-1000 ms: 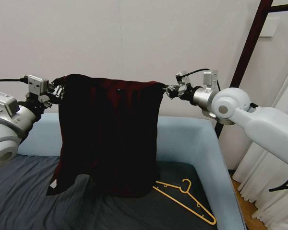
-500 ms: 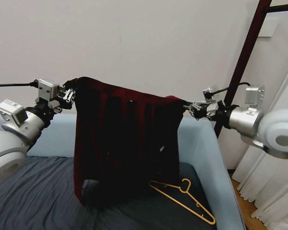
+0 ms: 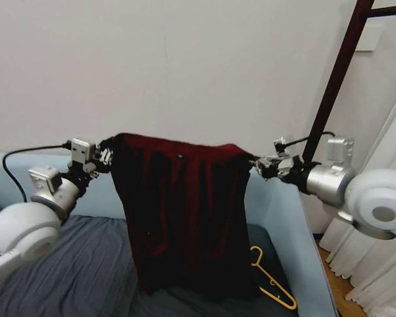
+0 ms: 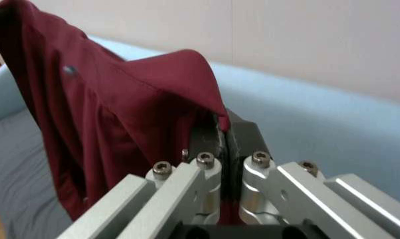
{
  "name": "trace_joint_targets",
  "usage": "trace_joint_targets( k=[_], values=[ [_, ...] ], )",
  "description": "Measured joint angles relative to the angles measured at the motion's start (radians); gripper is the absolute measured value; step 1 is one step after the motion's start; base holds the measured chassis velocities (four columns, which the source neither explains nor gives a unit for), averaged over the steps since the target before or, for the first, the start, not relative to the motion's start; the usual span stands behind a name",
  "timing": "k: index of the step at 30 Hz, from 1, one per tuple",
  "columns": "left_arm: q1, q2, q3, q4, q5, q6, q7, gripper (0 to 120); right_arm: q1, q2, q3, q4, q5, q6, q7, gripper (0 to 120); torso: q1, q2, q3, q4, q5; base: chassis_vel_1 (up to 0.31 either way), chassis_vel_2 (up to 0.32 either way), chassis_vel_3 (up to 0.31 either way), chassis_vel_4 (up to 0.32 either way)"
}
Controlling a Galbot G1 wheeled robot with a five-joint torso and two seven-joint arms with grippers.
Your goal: Pick up the clothes from the sofa and hang them on the clothes hanger.
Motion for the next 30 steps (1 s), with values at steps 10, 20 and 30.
trace_joint_targets(
  k=[10, 20, 30],
  values=[
    [0.101, -0.188, 0.07, 0.148, 0.14, -0.01, -0.004, 7, -0.269, 0.127, 0.02, -0.083, -0.171, 0.005, -0.011, 0, 0.0, 0.0, 0.0, -0.0001, 0.0001, 0.0, 0.0, 0.0, 0.0],
    [0.105, -0.415, 0.205, 0.47, 0.301, -0.113, 0.028, 7, -0.362, 0.362, -0.11, -0.41, -0.456, 0.054, -0.113, 0, 0.0, 0.0, 0.0, 0.0, 0.0002, 0.0, 0.0, 0.0, 0.0],
    [0.079, -0.476, 0.233, 0.576, 0.343, -0.145, 0.034, 7, -0.364, 0.482, -0.146, -0.551, -0.544, 0.079, -0.127, 0, 0.0, 0.0, 0.0, 0.0, 0.0001, 0.0, 0.0, 0.0, 0.0]
  ],
)
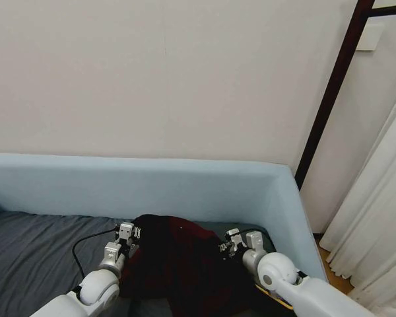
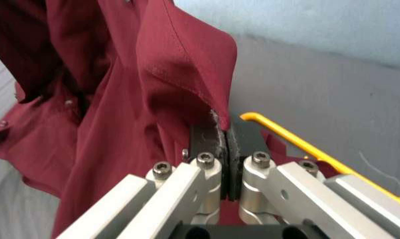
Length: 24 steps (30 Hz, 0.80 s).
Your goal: Pick up the clothes from the sofa and hang them on the clothes hanger.
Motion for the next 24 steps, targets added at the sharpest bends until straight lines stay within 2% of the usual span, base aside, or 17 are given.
trace_joint_targets(
  k=[5, 9, 10, 14, 18, 20, 21, 24],
  values=[
    [0.007, -0.005, -0.001, 0.005, 0.01, -0.001, -0.001, 7, -0.012, 0.004, 0.011, -0.025, -0.016, 0.005, -0.02, 0, 0.0, 0.0, 0.0, 0.0, 0.0, 0.0, 0.0, 0.0, 0.0],
    [0.019, -0.007, -0.007, -0.001, 0.021, -0.001, -0.003, 7, -0.049, -0.036, 0.02, 0.007, -0.033, 0.015, -0.035, 17, 0.0, 0.0, 0.0, 0.0, 0.0001, 0.0, 0.0, 0.0, 0.0],
    [0.019, -0.007, -0.007, -0.001, 0.021, -0.001, -0.003, 7, -0.049, -0.036, 0.02, 0.007, -0.033, 0.015, -0.035, 17, 0.0, 0.0, 0.0, 0.0, 0.0001, 0.0, 0.0, 0.0, 0.0],
    [0.025, -0.008, -0.006, -0.004, 0.04, -0.002, -0.003, 7, -0.116, -0.103, 0.047, 0.072, -0.048, 0.016, -0.043, 35, 0.0, 0.0, 0.0, 0.0, 0.0001, 0.0, 0.0, 0.0, 0.0],
    [0.028, -0.008, -0.006, -0.007, 0.047, -0.004, -0.003, 7, -0.161, -0.152, 0.071, 0.101, -0.064, 0.015, -0.062, 47, 0.0, 0.0, 0.0, -0.0002, 0.0001, 0.0, 0.0, 0.0, 0.0],
    [0.035, -0.007, -0.009, -0.012, 0.052, -0.005, -0.003, 7, -0.186, -0.175, 0.09, 0.101, -0.076, 0.015, -0.078, 56, 0.0, 0.0, 0.0, -0.0003, 0.0001, 0.0, 0.0, 0.0, 0.0],
    [0.035, -0.007, -0.009, -0.012, 0.052, -0.005, -0.003, 7, -0.186, -0.175, 0.09, 0.101, -0.076, 0.015, -0.078, 56, 0.0, 0.0, 0.0, -0.0003, 0.0001, 0.0, 0.0, 0.0, 0.0],
    [0.054, -0.006, -0.018, -0.023, 0.062, -0.009, -0.003, 7, -0.211, -0.186, 0.131, 0.039, -0.12, 0.033, -0.123, 70, 0.0, 0.0, 0.0, 0.0001, 0.0002, 0.0, 0.0, 0.0, 0.0]
  ],
)
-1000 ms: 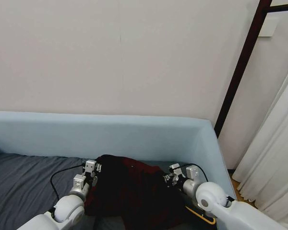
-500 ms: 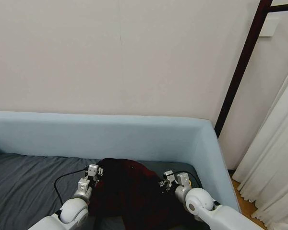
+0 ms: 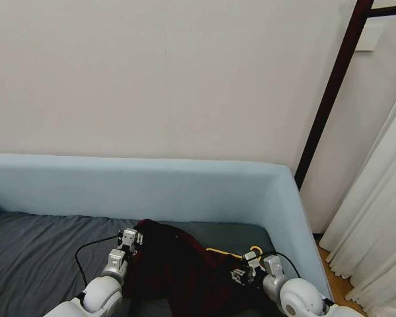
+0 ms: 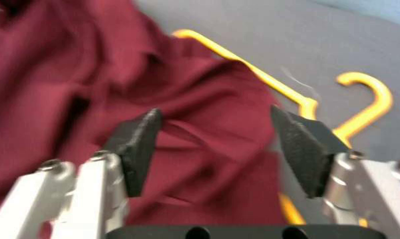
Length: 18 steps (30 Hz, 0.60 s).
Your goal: Pick up the clothes from the sofa and hang them on the clothes hanger.
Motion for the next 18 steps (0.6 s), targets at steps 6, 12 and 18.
trace_joint_targets(
  k=[6, 12, 18],
  values=[
    [0.024, 0.001, -0.007, -0.014, 0.01, -0.013, 0.004, 7, 0.004, 0.015, 0.037, -0.146, -0.055, 0.015, -0.086, 88, 0.0, 0.0, 0.0, -0.0001, -0.0001, 0.0, 0.0, 0.0, 0.0],
    [0.05, -0.001, -0.016, -0.03, 0.019, -0.023, 0.009, 7, 0.037, 0.069, 0.046, -0.315, -0.118, 0.056, -0.178, 100, 0.0, 0.0, 0.0, -0.0002, 0.0001, 0.0, 0.0, 0.0, 0.0],
    [0.057, 0.004, -0.015, -0.026, 0.037, -0.048, 0.017, 7, 0.103, 0.115, 0.03, -0.417, -0.13, 0.09, -0.22, 100, 0.0, 0.0, 0.0, 0.0003, 0.0, 0.0, 0.0, 0.0, 0.0]
  ],
)
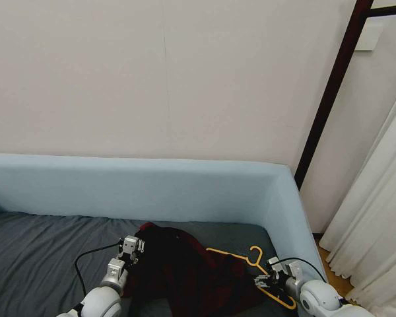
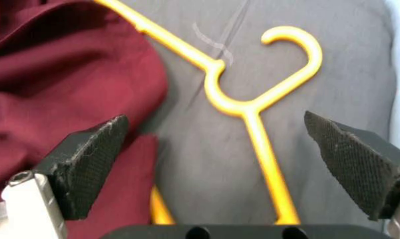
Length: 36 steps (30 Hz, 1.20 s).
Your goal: Pick up the clothes from the sofa and hang them on the clothes hanger.
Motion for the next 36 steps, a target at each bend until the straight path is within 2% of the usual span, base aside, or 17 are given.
trace_joint_targets(
  k=[9, 14, 18, 20, 24, 26, 28, 31, 34, 36],
  values=[
    [0.0, 0.006, 0.002, -0.01, 0.001, -0.005, 0.004, 7, 0.053, 0.027, -0.032, -0.13, -0.001, 0.033, -0.07, 98, 0.0, 0.0, 0.0, -0.0005, 0.0, 0.0, 0.0, 0.0, 0.0],
    [0.004, 0.003, 0.001, -0.009, 0.001, -0.006, 0.004, 7, 0.063, 0.026, -0.046, -0.163, -0.016, 0.039, -0.1, 90, 0.0, 0.0, 0.0, -0.0005, 0.0, 0.0, 0.0, 0.0, 0.0],
    [0.01, -0.002, -0.004, -0.013, -0.02, -0.002, 0.003, 7, 0.077, 0.036, -0.052, -0.211, -0.039, 0.046, -0.128, 71, 0.0, 0.0, 0.0, -0.0004, 0.0, 0.0, 0.0, 0.0, 0.0],
    [0.01, -0.002, -0.006, -0.014, -0.025, -0.002, 0.003, 7, 0.078, 0.038, -0.052, -0.22, -0.041, 0.046, -0.132, 68, 0.0, 0.0, 0.0, -0.0004, 0.0, 0.0, 0.0, 0.0, 0.0],
    [0.008, -0.003, -0.009, -0.014, -0.03, -0.001, 0.002, 7, 0.083, 0.047, -0.046, -0.25, -0.043, 0.047, -0.147, 50, 0.0, 0.0, 0.0, -0.0002, 0.0, 0.0, 0.0, 0.0, 0.0],
    [0.007, -0.004, -0.009, -0.014, -0.031, -0.001, 0.002, 7, 0.083, 0.047, -0.045, -0.252, -0.042, 0.047, -0.15, 47, 0.0, 0.0, 0.0, -0.0002, -0.0001, 0.0, 0.0, 0.0, 0.0],
    [0.005, -0.005, -0.008, -0.014, -0.031, -0.001, 0.002, 7, 0.083, 0.046, -0.045, -0.258, -0.041, 0.047, -0.155, 36, 0.0, 0.0, 0.0, -0.0003, -0.0001, 0.0, 0.0, 0.0, 0.0],
    [0.004, -0.006, -0.006, -0.013, -0.031, 0.0, 0.002, 7, 0.083, 0.045, -0.045, -0.259, -0.039, 0.047, -0.158, 30, 0.0, 0.0, 0.0, -0.0003, -0.0001, 0.0, 0.0, 0.0, 0.0],
    [0.0, -0.011, -0.007, -0.007, -0.03, 0.0, 0.002, 7, 0.081, 0.037, -0.048, -0.257, -0.036, 0.046, -0.165, 15, 0.0, 0.0, 0.0, -0.0003, -0.0001, 0.0, 0.0, 0.0, 0.0],
    [-0.001, -0.011, -0.007, -0.006, -0.03, 0.0, 0.002, 7, 0.081, 0.036, -0.05, -0.256, -0.036, 0.046, -0.167, 12, 0.0, 0.0, 0.0, -0.0004, -0.0001, 0.0, 0.0, 0.0, 0.0]
  ],
)
